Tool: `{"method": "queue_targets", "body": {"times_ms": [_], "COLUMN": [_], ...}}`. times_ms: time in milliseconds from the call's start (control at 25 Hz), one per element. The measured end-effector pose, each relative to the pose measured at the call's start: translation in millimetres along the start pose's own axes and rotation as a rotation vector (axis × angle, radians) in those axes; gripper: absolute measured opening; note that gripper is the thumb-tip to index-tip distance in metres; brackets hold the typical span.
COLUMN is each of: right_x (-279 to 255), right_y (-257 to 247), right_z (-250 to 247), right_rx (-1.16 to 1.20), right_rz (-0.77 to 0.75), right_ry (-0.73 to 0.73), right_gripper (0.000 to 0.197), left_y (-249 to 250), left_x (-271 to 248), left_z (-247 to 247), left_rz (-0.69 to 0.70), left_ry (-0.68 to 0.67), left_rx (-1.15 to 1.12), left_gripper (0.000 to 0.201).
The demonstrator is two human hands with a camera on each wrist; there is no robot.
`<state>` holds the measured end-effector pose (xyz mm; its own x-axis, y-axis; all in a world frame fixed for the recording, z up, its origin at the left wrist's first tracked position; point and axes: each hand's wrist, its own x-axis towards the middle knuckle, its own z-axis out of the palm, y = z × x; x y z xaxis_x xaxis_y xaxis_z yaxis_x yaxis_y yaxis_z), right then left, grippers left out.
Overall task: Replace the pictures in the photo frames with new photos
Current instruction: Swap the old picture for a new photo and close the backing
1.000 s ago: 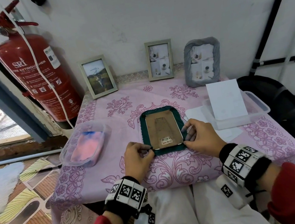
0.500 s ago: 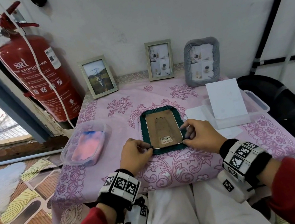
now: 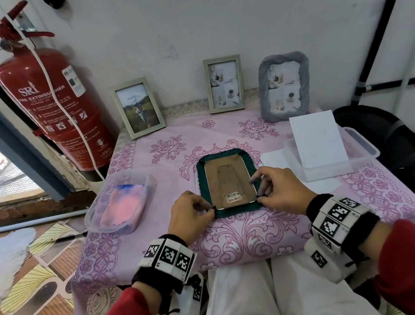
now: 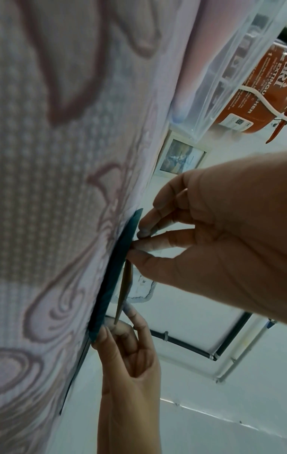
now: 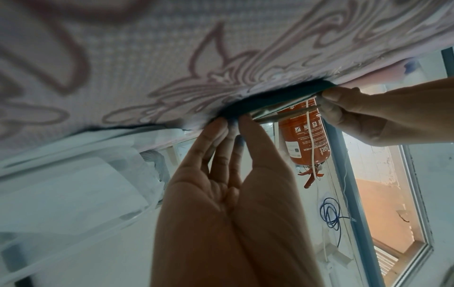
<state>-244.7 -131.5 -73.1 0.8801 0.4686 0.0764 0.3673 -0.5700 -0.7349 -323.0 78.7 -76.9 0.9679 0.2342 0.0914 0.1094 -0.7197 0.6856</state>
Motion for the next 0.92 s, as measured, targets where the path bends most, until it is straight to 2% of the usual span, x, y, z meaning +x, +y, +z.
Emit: {"method": "queue_targets", "body": {"times_ms": [160,320,440,520,640,760,840,920], "right_x": [1.2,4.7,6.3,6.8,6.6,8.3,11.5,16.7], "right_y": [0.6,-2.2,-3.9,-3.8,-4.2,-12.4,-20.8,-31.9], "right_z": [-1.2,1.8,6.9,10.1,13.0,6.3,-1.0,-9.4], "right_rx": [0.013,0.032,-0.046,-0.055,-0.092,-0.091,-0.041,0.003], "right_rz": [0.041,0.065,0.020,0.009,0.012,-0.014,-0.074,-0.111], "right_ry": [-0.027,-0.020,-0.022,-0.026,-0.027,-0.040,-0.031,0.037], "right_gripper": [0.030,0.014,0.021,0.024,0.025,0.032,0.038,0.040], "left_y": [-6.6,-14.5,-14.2,-12.1,-7.7,0.0,6.9,16.4], "left_x": [6.1,11.1,13.0,14.1,12.5,11.0,13.3,16.6], "left_z": [-4.9,-0.1,4.2,5.3,4.4,2.5,-0.2,-2.3], "left_rz": [-0.001,-0.177,-0.205,-0.237,-0.315,-0.285,-0.216,-0.148], "left_ry": [-0.094,-0.001,-0.041,-0.067,-0.073,-0.057,-0.039,-0.024], "left_rx": [0.041,-0.072,-0.124,-0.243,-0.595,-0.801,-0.833,-0.856], "left_gripper": [0.012,0.028,0.036,0.039,0.035,0.034,0.037,0.038]}}
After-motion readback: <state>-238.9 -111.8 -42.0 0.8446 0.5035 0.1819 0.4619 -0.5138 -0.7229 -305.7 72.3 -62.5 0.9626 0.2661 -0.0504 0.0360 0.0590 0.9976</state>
